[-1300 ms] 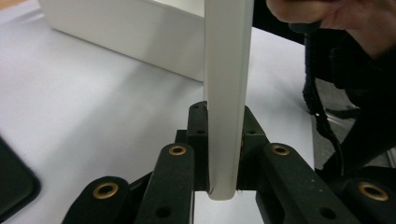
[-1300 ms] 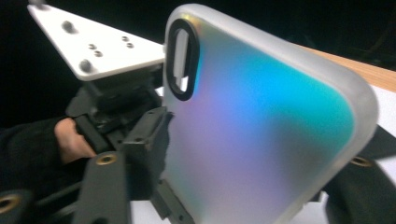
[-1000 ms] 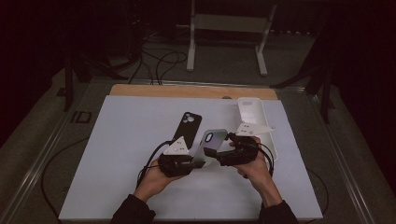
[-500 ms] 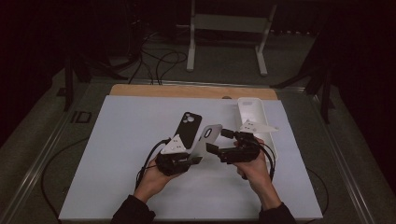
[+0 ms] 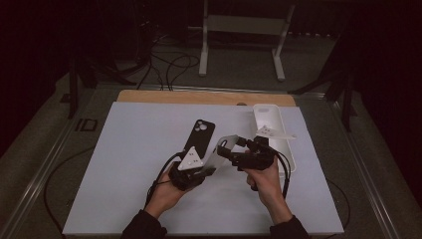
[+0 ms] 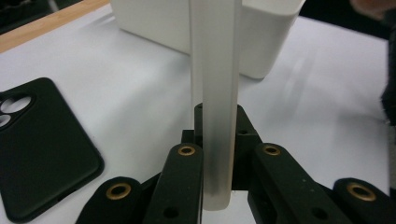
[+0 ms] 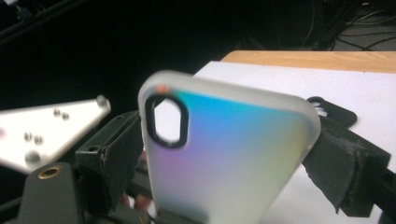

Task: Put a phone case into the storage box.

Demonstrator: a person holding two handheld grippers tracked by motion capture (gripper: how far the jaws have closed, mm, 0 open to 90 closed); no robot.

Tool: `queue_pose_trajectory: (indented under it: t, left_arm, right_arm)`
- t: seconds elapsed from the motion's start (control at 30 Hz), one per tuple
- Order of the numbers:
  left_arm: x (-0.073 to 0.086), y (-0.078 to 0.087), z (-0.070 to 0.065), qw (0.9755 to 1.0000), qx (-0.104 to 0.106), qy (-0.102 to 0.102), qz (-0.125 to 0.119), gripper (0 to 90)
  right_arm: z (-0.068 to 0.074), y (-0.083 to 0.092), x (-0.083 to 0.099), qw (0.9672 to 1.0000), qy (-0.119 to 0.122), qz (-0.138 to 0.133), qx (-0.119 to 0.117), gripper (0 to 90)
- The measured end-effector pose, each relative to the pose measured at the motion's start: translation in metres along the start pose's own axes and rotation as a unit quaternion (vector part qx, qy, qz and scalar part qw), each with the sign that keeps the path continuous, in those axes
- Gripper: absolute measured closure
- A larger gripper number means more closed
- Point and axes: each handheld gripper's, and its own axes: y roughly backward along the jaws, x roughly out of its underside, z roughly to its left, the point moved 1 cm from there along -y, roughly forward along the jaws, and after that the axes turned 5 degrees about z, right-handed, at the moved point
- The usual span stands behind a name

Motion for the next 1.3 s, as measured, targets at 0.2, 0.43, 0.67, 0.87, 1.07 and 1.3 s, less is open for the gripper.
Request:
queue_pose_trajectory:
  t: [0.2, 0.43, 0.67, 0.87, 1.07, 1.3]
  left_arm:
    - [0.000, -0.004, -0.004, 1.0000, -0.004, 0.004, 0.002, 85.5]
    - [0.000, -0.007, -0.007, 0.9997, -0.022, 0.002, 0.007, 85.4]
    - [0.000, -0.007, -0.006, 0.9998, -0.018, 0.007, 0.001, 84.8]
    - [0.003, -0.004, -0.003, 0.9999, 0.001, 0.015, -0.006, 60.9]
    - [0.007, 0.003, 0.001, 0.9991, -0.012, 0.035, -0.019, 40.8]
    - [0.016, 0.016, 0.009, 0.9968, -0.044, 0.060, -0.029, 11.1]
  right_arm:
    - [0.007, -0.003, -0.002, 0.9998, 0.010, -0.004, 0.020, 15.9]
    - [0.010, -0.007, -0.001, 0.9994, 0.006, -0.009, 0.033, 14.9]
    - [0.013, -0.007, -0.001, 0.9989, 0.018, -0.008, 0.042, 16.7]
    - [0.012, -0.006, -0.002, 0.9990, 0.014, -0.012, 0.041, 16.8]
    - [0.009, -0.005, -0.002, 0.9986, 0.017, -0.014, 0.048, 16.7]
    - [0.007, -0.005, -0.002, 0.9982, 0.021, -0.012, 0.055, 16.8]
